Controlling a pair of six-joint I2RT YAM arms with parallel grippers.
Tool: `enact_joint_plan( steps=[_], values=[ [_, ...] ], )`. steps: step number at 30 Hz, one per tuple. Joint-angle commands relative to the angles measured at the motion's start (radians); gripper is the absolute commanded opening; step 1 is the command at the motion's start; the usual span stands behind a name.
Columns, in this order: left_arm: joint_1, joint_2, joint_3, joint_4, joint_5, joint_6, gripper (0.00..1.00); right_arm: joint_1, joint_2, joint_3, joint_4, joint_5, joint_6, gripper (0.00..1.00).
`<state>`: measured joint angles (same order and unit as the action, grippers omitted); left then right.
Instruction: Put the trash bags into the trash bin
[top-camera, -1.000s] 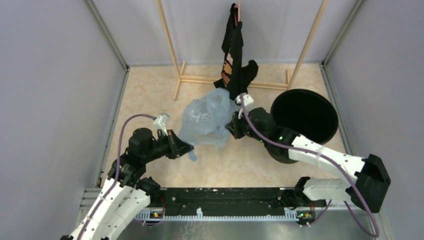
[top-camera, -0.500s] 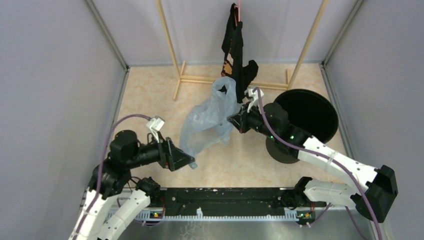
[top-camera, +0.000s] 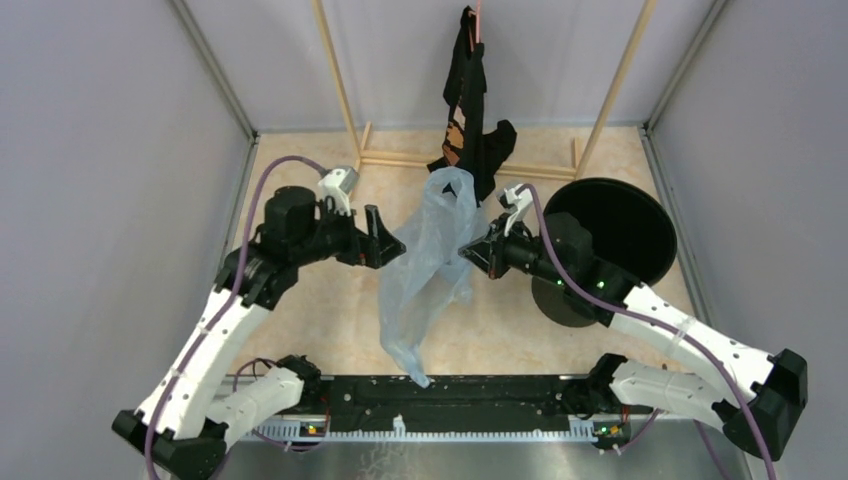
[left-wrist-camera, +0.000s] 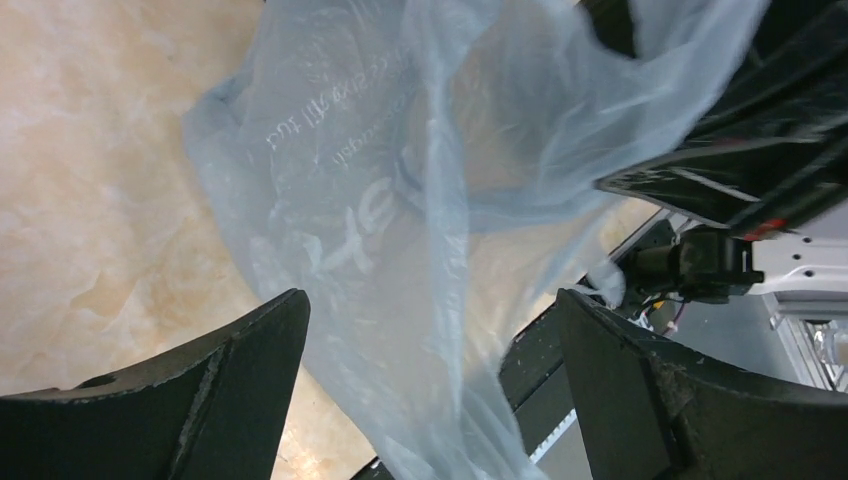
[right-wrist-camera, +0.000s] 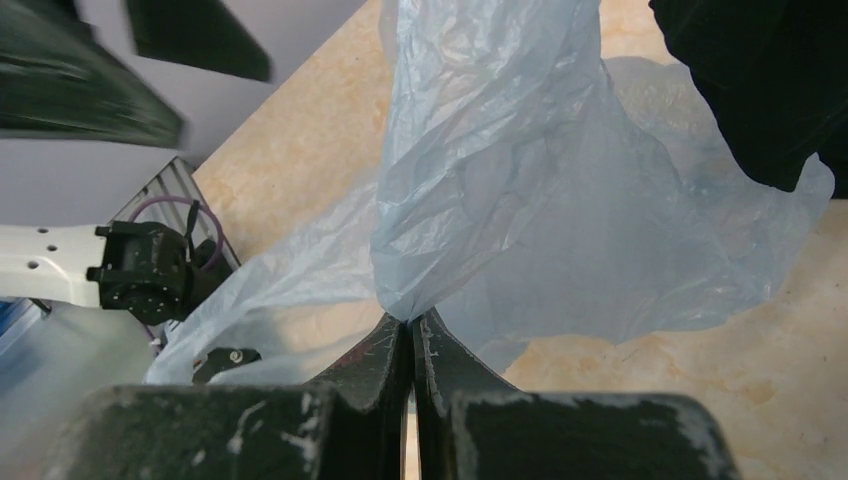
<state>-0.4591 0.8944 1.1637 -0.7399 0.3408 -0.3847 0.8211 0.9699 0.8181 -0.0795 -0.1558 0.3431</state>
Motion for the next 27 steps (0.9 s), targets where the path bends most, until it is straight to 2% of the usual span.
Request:
enact_joint_plan(
  steps=[1, 4, 9, 10, 12, 14, 17, 21, 23, 27],
  values=[
    [-0.001, 0.067, -0.102, 0.226, 0.096, -0.011, 0.99, -0.008, -0.049, 0.019, 0.015, -0.032, 0.011, 0.00],
    [-0.001, 0.100, -0.207, 0.428, 0.244, -0.113, 0.99, -0.008, -0.048, 0.024, 0.003, -0.047, 0.006, 0.00],
    [-0.041, 0.144, -0.371, 0.778, 0.386, -0.262, 0.99, -0.008, -0.045, 0.019, 0.027, -0.072, 0.003, 0.00],
    [-0.076, 0.156, -0.379, 0.813, 0.386, -0.261, 0.99, -0.008, -0.040, 0.016, 0.034, -0.080, 0.001, 0.00],
    [-0.156, 0.195, -0.330, 0.724, 0.274, -0.192, 0.97, -0.008, -0.032, 0.014, 0.036, -0.087, -0.002, 0.00],
    [-0.214, 0.241, -0.250, 0.571, 0.107, -0.129, 0.83, -0.009, -0.031, 0.015, 0.032, -0.093, -0.002, 0.00],
    [-0.220, 0.256, -0.159, 0.457, 0.005, -0.100, 0.60, -0.008, -0.039, 0.016, 0.006, -0.090, -0.007, 0.00],
    [-0.219, 0.186, -0.084, 0.383, -0.172, -0.042, 0.14, -0.009, -0.064, -0.008, -0.011, -0.027, 0.021, 0.00],
    [-0.219, 0.136, -0.057, 0.337, -0.255, 0.007, 0.01, -0.008, -0.072, -0.040, 0.012, 0.017, 0.068, 0.00],
    [-0.218, 0.012, 0.005, 0.298, -0.318, 0.092, 0.00, -0.008, -0.049, -0.065, 0.052, 0.032, 0.149, 0.00]
  ],
)
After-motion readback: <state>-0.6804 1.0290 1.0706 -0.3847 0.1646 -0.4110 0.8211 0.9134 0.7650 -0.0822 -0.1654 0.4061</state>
